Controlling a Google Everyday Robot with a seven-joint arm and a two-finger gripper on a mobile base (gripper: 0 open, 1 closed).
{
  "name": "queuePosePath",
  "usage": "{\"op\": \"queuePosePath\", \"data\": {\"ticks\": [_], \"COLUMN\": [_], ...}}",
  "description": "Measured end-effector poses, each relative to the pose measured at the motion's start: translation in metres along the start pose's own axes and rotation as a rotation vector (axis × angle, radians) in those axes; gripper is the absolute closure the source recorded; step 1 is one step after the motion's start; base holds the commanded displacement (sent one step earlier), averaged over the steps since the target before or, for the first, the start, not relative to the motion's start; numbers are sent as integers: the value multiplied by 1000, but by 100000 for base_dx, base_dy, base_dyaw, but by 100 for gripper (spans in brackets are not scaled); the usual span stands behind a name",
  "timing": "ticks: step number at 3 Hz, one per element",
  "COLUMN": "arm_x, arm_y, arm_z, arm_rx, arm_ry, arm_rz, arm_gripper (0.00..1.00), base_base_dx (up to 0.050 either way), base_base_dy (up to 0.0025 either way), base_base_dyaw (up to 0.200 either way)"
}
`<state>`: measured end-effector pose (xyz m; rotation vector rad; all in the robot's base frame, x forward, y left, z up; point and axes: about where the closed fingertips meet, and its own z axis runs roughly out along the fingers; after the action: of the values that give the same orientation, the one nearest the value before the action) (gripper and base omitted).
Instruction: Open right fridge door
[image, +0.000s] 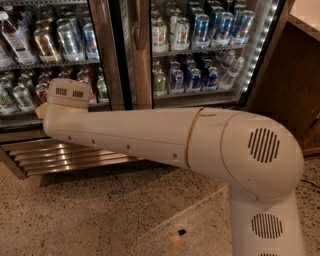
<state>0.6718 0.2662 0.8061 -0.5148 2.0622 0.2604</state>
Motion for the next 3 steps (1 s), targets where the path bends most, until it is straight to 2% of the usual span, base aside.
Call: {"op": "queuePosePath", "data": {"ticks": [1, 2, 3], "arm_x": [10, 17, 22], "arm_y": [-18, -40, -59], "arm_z": [25, 41, 53], "arm_rx": [123, 228, 297], "arm_ry": [68, 107, 125], "arm_rz": [-72, -97, -71], "arm_gripper": [0, 0, 0], "base_base_dx": [0, 0, 0], "base_base_dy": [0, 0, 0], "base_base_dyaw": [0, 0, 0]}}
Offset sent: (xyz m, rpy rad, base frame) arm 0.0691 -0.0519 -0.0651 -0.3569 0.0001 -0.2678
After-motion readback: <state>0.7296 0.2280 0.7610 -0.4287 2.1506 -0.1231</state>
